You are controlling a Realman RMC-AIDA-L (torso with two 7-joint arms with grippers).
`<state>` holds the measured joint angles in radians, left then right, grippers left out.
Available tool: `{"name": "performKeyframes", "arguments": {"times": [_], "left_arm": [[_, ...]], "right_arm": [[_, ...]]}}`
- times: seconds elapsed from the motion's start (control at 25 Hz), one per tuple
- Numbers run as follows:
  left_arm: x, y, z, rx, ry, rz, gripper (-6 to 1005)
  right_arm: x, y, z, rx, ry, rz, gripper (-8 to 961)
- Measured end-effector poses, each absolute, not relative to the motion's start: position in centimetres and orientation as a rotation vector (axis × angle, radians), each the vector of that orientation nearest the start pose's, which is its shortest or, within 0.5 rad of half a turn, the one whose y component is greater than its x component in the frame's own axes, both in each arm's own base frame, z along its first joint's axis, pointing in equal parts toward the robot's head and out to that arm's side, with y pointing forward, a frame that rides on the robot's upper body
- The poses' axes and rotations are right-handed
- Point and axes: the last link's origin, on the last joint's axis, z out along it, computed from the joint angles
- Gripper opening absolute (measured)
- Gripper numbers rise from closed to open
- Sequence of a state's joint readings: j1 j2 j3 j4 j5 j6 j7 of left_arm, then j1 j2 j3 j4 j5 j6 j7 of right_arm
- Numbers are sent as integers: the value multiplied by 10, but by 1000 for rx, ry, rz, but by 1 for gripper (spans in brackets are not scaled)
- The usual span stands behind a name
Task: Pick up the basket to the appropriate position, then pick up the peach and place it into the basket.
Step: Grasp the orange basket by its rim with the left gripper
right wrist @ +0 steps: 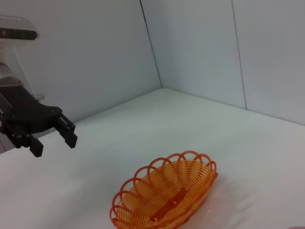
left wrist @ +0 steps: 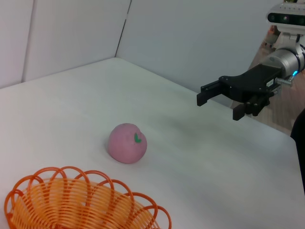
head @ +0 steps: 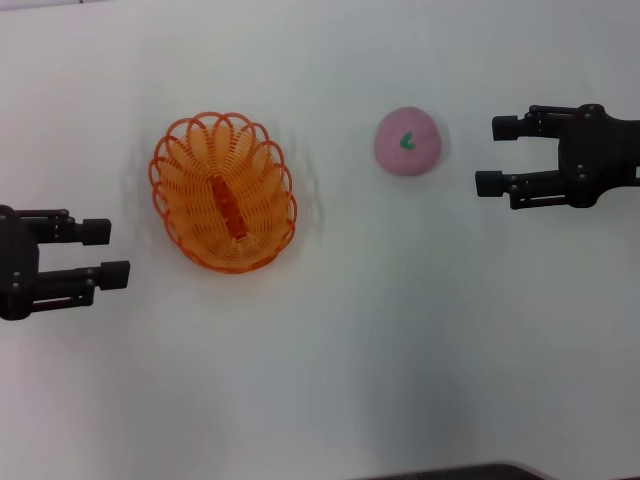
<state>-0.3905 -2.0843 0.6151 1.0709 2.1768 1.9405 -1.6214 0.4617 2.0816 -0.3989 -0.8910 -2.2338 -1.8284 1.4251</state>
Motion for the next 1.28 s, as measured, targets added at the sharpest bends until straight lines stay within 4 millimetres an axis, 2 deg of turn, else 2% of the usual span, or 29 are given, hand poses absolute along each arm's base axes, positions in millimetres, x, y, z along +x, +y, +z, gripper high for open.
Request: {"name": "performKeyframes", "arguments": {"times": [0.04, 0.44, 0.68, 0.96, 1.12, 1.24, 1.28], "left_arm": [[-274, 274, 62, -2881, -738, -508, 659], [-277, 276, 60, -2827, -806, -513, 418], [-278, 276, 60, -2826, -807, -510, 548], [-279, 274, 60, -2831, -817, -497, 798], [-280, 274, 60, -2831, -822, -484, 847], [-281, 275, 59, -2828, -825, -482, 615], [-281, 274, 59, -2828, -826, -482, 619]], "right_arm": [[292, 293, 57, -2706, 663, 621, 882], [291, 294, 57, -2708, 658, 624, 882], [289, 296, 56, -2713, 651, 627, 883], [288, 297, 56, -2715, 647, 629, 883], [286, 298, 56, -2717, 642, 630, 883], [285, 299, 56, -2719, 638, 630, 883], [285, 299, 56, -2719, 636, 631, 883]]}}
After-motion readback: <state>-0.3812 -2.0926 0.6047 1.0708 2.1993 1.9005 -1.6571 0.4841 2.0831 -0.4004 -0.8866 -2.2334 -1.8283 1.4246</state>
